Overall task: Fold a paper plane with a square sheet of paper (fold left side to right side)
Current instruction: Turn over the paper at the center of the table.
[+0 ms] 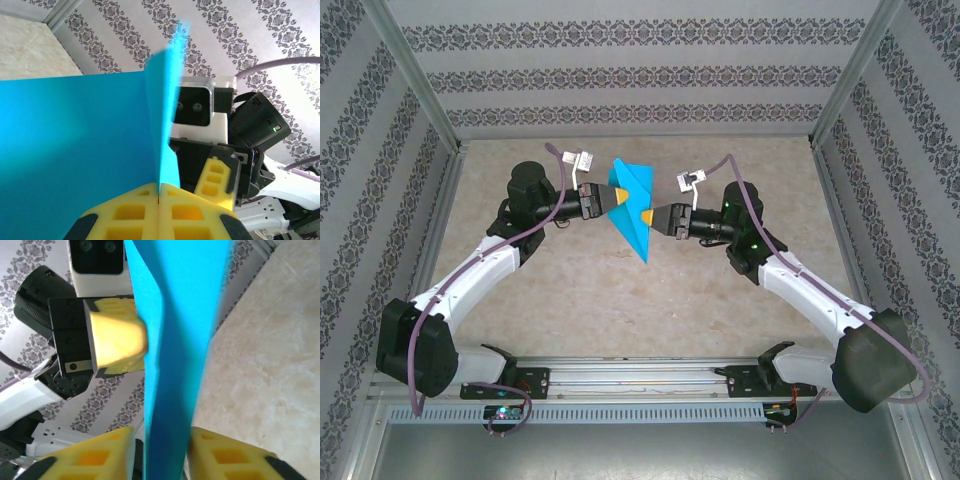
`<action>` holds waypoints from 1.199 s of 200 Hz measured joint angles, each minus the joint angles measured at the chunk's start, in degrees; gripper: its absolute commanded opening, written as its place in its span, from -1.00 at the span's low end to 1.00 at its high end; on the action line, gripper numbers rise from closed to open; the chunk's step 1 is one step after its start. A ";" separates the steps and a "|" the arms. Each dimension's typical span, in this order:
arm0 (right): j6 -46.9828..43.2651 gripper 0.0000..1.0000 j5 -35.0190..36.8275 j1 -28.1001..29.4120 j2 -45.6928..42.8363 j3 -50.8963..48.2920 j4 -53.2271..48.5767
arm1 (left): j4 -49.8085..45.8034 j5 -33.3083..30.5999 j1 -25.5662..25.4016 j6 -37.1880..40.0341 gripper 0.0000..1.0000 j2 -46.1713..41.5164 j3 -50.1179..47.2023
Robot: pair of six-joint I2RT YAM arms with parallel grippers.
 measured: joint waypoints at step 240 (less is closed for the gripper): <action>-26.58 -1.00 82.34 26.88 22.62 31.50 -71.25 | -35.30 -62.20 0.15 26.03 0.52 -35.74 -3.76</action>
